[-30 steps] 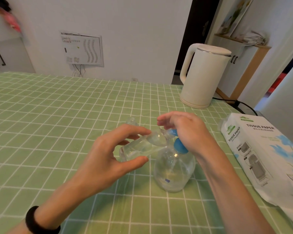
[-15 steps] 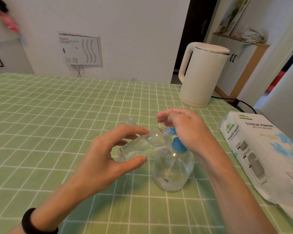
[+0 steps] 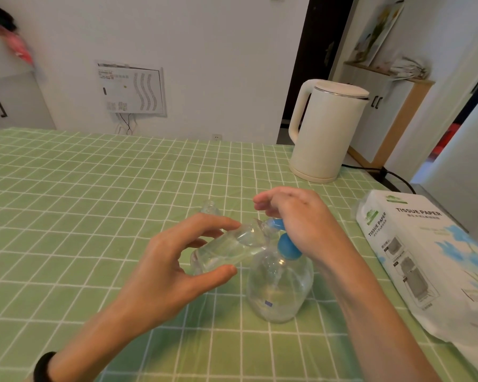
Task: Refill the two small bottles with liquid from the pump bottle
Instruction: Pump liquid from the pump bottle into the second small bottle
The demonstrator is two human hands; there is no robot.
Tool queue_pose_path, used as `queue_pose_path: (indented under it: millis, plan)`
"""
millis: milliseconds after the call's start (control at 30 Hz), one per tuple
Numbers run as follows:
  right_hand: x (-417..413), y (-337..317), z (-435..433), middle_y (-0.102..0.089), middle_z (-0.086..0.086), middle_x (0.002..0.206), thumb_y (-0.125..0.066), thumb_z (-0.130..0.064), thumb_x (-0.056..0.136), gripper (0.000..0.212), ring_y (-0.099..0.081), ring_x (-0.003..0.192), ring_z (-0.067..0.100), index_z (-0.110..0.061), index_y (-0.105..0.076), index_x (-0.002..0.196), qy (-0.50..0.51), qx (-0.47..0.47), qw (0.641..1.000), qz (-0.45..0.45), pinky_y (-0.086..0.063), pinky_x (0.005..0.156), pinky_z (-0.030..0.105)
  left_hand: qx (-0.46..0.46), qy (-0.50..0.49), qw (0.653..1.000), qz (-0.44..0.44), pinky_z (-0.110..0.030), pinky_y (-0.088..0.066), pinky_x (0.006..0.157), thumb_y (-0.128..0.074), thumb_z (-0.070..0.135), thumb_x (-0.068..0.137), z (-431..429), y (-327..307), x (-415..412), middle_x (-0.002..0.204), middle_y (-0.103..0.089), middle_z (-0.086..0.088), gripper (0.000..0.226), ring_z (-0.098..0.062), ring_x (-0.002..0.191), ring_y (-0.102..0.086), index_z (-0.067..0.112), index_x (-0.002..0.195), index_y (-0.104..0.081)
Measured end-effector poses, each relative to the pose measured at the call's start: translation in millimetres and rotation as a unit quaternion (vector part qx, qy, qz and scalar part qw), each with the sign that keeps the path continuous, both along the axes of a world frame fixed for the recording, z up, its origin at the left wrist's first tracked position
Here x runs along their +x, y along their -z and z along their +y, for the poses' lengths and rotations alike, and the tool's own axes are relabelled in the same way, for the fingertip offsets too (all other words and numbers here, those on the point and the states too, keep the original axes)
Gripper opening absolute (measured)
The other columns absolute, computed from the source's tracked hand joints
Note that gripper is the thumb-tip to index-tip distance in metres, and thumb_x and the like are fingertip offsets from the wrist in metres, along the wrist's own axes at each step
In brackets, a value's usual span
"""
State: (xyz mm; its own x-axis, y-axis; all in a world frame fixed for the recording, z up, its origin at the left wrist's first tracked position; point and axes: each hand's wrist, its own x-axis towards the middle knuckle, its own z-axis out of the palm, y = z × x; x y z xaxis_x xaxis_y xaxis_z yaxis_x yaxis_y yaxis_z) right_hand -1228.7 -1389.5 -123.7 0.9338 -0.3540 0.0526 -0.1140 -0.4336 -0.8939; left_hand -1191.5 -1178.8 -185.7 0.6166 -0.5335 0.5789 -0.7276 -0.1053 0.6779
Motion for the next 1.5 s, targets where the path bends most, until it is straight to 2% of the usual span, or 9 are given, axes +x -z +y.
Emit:
queue_pose_path:
  millis: [133,267,567,833,1000,1167,1300,1400,1500]
  plan:
    - [1.0,0.3,0.9,-0.076,-0.018,0.097,-0.043,-0.016,0.098,0.040,-0.065,0.098,-0.005,-0.031,-0.079,0.092,0.006,0.010,1.000,0.004,-0.045,0.079,0.017,0.000,-0.001,1.000,0.004,-0.033,-0.059,0.092,-0.080,0.041,0.080,0.6,0.8,1.1,0.127,-0.071,0.020,0.052,-0.011,0.117,-0.070,0.041,0.130,-0.064]
    - [-1.6,3.4,3.1,-0.077,-0.015,0.097,-0.043,-0.014,0.098,0.040,-0.066,0.100,0.000,-0.030,-0.079,0.092,0.004,0.033,0.999,0.022,-0.049,0.089,0.025,0.007,-0.003,1.000,0.003,-0.035,-0.058,0.092,-0.080,0.039,0.081,1.7,2.0,1.9,0.126,-0.071,0.019,0.051,-0.012,0.116,-0.070,0.039,0.130,-0.065]
    - [0.2,-0.3,-0.2,-0.075,-0.018,0.099,-0.044,-0.018,0.098,0.036,-0.064,0.099,-0.005,-0.031,-0.078,0.093,0.005,0.011,1.000,0.004,-0.043,0.077,0.017,-0.002,-0.002,1.000,-0.008,-0.032,-0.058,0.091,-0.081,0.038,0.081,1.0,1.5,2.6,0.125,-0.072,0.017,0.051,-0.011,0.113,-0.072,0.037,0.130,-0.066]
    - [-1.1,3.4,4.0,-0.076,-0.014,0.098,-0.043,-0.016,0.099,0.039,-0.065,0.099,0.000,-0.028,-0.079,0.093,0.005,0.025,1.000,0.018,-0.048,0.085,0.023,0.005,-0.005,1.000,0.001,-0.031,-0.059,0.092,-0.079,0.040,0.081,1.8,2.2,2.8,0.129,-0.070,0.022,0.057,-0.007,0.115,-0.070,0.041,0.135,-0.062]
    - [0.3,0.5,2.1,-0.076,-0.015,0.100,-0.043,-0.017,0.099,0.037,-0.065,0.100,0.000,-0.028,-0.078,0.095,0.005,0.005,1.000,0.016,-0.047,0.084,0.022,-0.002,0.003,1.000,0.016,-0.031,-0.059,0.094,-0.078,0.039,0.082,0.3,3.2,0.7,0.125,-0.073,0.022,0.053,-0.007,0.112,-0.073,0.042,0.134,-0.066]
    - [0.1,-2.5,0.1,-0.075,-0.016,0.102,-0.044,-0.019,0.100,0.035,-0.064,0.099,-0.002,-0.029,-0.078,0.097,-0.010,-0.002,1.000,0.010,-0.044,0.077,0.018,-0.012,0.014,0.999,0.038,-0.027,-0.058,0.101,-0.078,0.033,0.083,-3.1,4.3,1.3,0.126,-0.075,0.020,0.053,-0.006,0.114,-0.074,0.037,0.135,-0.066]
    - [1.5,-1.9,1.1,-0.075,-0.014,0.103,-0.043,-0.016,0.099,0.038,-0.065,0.102,0.001,-0.027,-0.078,0.097,-0.008,0.000,1.000,0.019,-0.046,0.083,0.021,-0.008,0.013,0.999,0.035,-0.026,-0.058,0.098,-0.079,0.035,0.082,-2.7,4.5,1.7,0.126,-0.074,0.023,0.054,-0.003,0.112,-0.074,0.034,0.134,-0.066]
    - [0.7,0.5,3.0,-0.076,-0.012,0.103,-0.042,-0.013,0.098,0.039,-0.065,0.106,0.004,-0.026,-0.079,0.098,-0.008,0.013,0.999,0.037,-0.049,0.095,0.028,0.000,0.004,1.000,0.025,-0.029,-0.059,0.096,-0.079,0.038,0.081,-0.3,3.3,1.2,0.127,-0.073,0.023,0.055,-0.005,0.112,-0.073,0.037,0.134,-0.065]
    - [0.1,1.8,2.3,-0.075,-0.013,0.104,-0.042,-0.015,0.098,0.037,-0.064,0.105,0.003,-0.026,-0.078,0.099,-0.007,0.005,0.999,0.036,-0.048,0.091,0.026,0.010,0.003,1.000,0.010,-0.031,-0.059,0.094,-0.079,0.039,0.082,-0.6,3.2,0.0,0.127,-0.072,0.019,0.056,-0.010,0.114,-0.071,0.039,0.135,-0.064]
